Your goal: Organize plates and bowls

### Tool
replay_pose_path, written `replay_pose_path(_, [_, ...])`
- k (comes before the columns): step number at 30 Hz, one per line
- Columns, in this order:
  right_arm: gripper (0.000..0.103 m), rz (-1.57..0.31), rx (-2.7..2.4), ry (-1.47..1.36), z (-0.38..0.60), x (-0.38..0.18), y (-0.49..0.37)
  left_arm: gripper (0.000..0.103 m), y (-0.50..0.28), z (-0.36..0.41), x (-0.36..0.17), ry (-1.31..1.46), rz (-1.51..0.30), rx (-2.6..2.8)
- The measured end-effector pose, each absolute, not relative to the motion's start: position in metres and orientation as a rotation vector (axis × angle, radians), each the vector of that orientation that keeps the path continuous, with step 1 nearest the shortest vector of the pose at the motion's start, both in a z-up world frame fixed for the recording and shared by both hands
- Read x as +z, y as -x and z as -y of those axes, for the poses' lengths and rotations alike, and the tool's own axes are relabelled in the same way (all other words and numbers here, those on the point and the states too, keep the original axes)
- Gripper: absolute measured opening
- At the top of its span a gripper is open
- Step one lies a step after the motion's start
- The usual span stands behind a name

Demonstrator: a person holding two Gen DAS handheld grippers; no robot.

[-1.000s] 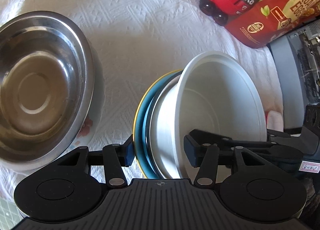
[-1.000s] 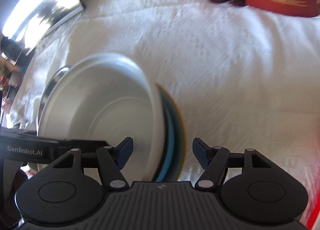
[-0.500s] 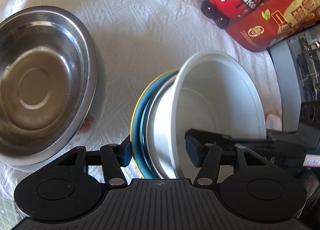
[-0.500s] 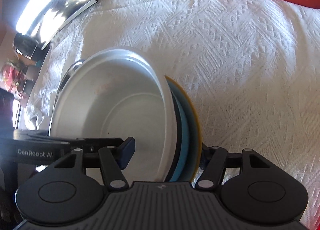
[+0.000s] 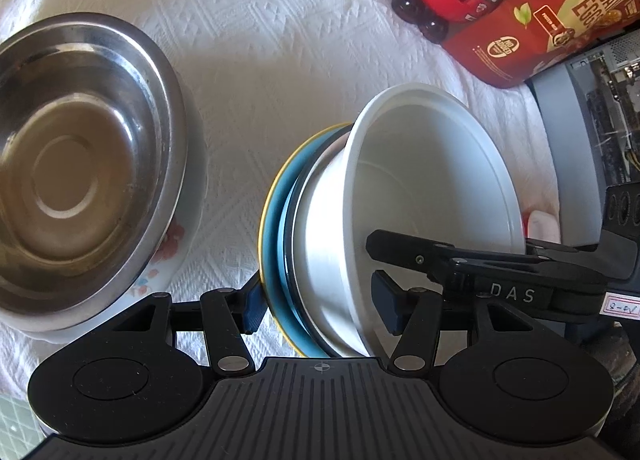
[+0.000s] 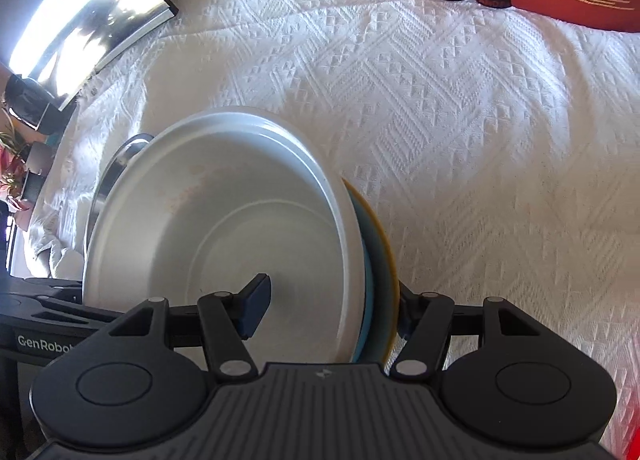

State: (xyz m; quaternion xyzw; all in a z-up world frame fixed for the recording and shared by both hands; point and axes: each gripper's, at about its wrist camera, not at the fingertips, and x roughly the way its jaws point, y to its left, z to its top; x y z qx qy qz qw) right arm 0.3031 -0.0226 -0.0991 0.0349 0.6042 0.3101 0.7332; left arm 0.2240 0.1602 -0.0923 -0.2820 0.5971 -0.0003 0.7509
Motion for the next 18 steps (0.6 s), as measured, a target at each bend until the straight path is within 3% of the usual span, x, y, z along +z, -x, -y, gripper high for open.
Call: replay_pose_path(18, [0.064, -1.36, 0.695, -0.099, 0.025, -0.1, -0.29, 0.059, -0.231, -0.165, -0.094, 0.613, -1.283, 0.019])
